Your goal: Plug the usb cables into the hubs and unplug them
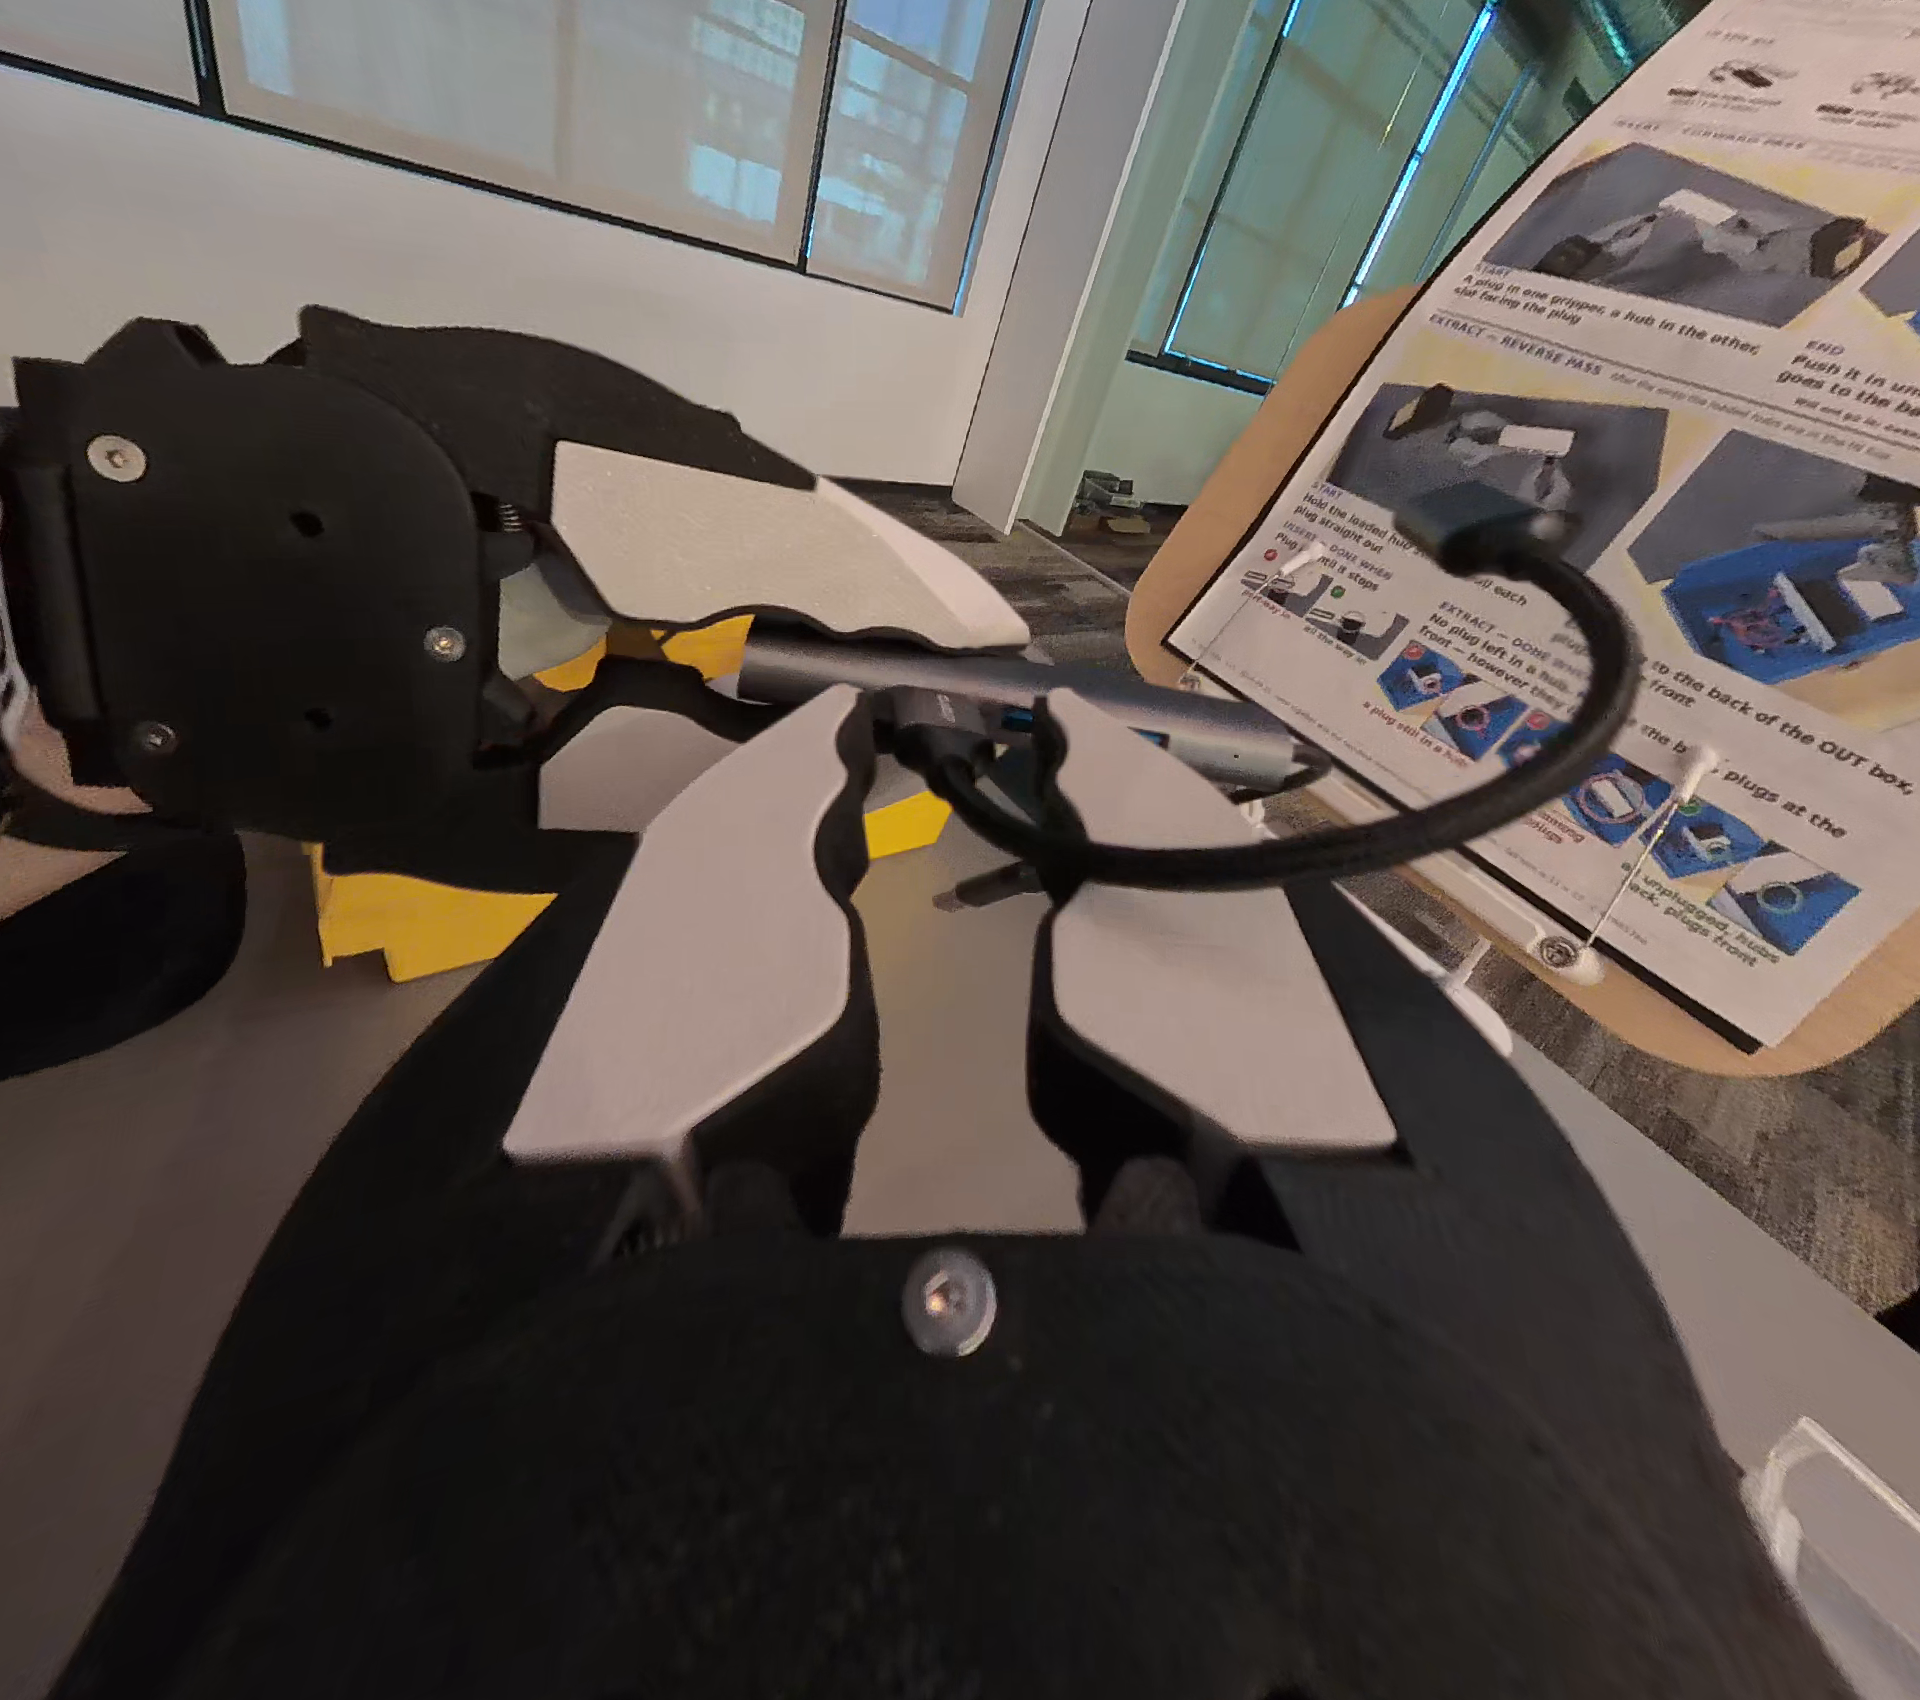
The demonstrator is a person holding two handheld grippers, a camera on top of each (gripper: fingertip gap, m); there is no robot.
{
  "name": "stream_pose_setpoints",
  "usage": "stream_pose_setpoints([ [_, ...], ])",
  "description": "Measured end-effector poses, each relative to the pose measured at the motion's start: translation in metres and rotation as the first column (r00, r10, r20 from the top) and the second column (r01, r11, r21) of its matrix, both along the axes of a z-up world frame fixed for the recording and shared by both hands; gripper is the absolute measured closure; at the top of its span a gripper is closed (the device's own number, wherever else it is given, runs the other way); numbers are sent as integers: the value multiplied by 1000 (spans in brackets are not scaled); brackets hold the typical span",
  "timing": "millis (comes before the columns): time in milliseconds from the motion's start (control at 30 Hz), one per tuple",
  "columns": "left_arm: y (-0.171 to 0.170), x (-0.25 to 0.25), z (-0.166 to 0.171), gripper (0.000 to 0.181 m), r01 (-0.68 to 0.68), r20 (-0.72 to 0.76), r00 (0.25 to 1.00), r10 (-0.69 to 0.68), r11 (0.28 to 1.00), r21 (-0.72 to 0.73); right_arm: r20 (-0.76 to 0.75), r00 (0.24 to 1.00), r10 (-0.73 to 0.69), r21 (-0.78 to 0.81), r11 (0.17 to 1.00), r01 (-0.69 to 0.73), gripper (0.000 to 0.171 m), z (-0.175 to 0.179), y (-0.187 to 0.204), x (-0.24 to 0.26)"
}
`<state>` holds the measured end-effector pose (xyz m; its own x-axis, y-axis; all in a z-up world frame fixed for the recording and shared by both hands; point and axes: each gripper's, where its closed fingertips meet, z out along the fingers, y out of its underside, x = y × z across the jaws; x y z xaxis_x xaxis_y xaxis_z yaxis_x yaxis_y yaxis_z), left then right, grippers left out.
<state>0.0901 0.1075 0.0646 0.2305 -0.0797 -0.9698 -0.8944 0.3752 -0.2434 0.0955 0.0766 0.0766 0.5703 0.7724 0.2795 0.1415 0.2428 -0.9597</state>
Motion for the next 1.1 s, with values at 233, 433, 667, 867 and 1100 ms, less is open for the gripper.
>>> stream_pose_setpoints([
  [233,1,1,-2,165,-6,-3,1000,6,1000,-1,10,1000,18,-22,1000,-18,149,-3,2,0],
  [433,3,1,-4,165,-15,13,1000,15,1000,-2,20,999,38,-56,998,-37,153,-7,2,-1],
  [667,5,2,-5,164,-30,28,999,30,1000,4,-13,999,35,-74,997,-36,153,-9,4,1],
  [867,7,1,-9,164,-32,41,999,33,999,-26,-13,1000,12,-75,997,-13,152,-12,7,2],
  [1100,5,3,-7,164,-12,52,999,13,999,-32,-31,998,48,-94,994,-51,153,-9,4,2],
])
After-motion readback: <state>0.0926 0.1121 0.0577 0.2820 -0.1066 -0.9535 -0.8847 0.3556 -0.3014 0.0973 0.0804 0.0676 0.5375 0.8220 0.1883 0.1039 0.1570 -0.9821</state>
